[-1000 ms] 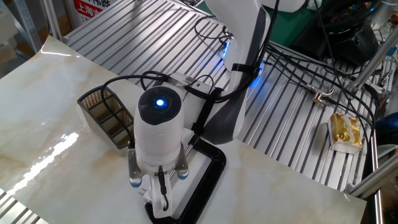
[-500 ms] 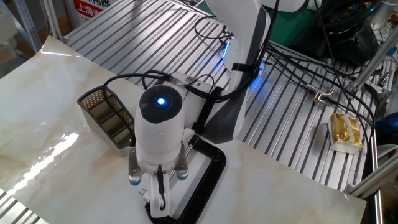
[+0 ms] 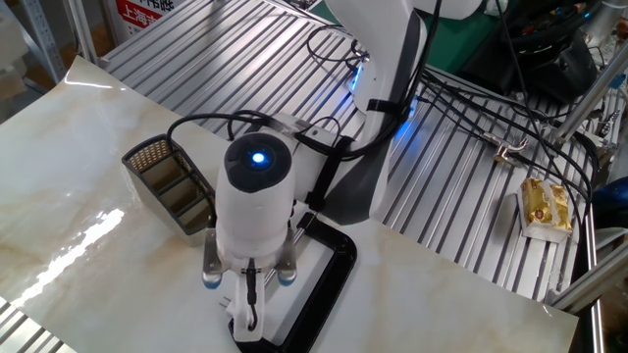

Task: Install the light bulb by rotating it

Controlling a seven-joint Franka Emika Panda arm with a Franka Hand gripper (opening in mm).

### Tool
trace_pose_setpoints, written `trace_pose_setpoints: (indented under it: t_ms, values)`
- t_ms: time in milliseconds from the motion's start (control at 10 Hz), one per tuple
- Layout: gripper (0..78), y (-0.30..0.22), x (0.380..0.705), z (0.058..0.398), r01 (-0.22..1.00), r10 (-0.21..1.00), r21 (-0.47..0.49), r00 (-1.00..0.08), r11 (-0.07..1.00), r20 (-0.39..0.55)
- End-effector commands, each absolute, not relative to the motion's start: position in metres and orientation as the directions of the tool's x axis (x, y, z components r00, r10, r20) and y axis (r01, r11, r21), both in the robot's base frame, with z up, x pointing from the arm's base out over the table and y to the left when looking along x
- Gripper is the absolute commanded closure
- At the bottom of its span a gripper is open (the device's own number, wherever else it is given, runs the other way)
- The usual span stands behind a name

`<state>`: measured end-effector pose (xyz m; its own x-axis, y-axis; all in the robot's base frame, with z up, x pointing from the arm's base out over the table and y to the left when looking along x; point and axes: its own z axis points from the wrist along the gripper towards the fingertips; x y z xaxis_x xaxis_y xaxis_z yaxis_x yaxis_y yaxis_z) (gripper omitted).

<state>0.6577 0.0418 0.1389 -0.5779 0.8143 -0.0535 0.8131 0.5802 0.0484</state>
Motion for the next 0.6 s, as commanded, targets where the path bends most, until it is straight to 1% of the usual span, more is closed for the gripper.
trace_pose_setpoints:
  t_ms: [100, 600]
  values:
    - [76.4, 0.0458, 0.6522, 0.1265, 0.906, 0.902, 0.053, -0.41, 0.42, -0.133]
    - [76.4, 0.0461, 0.6522, 0.1267, 0.942, 0.935, 0.074, -0.312, 0.328, -0.171]
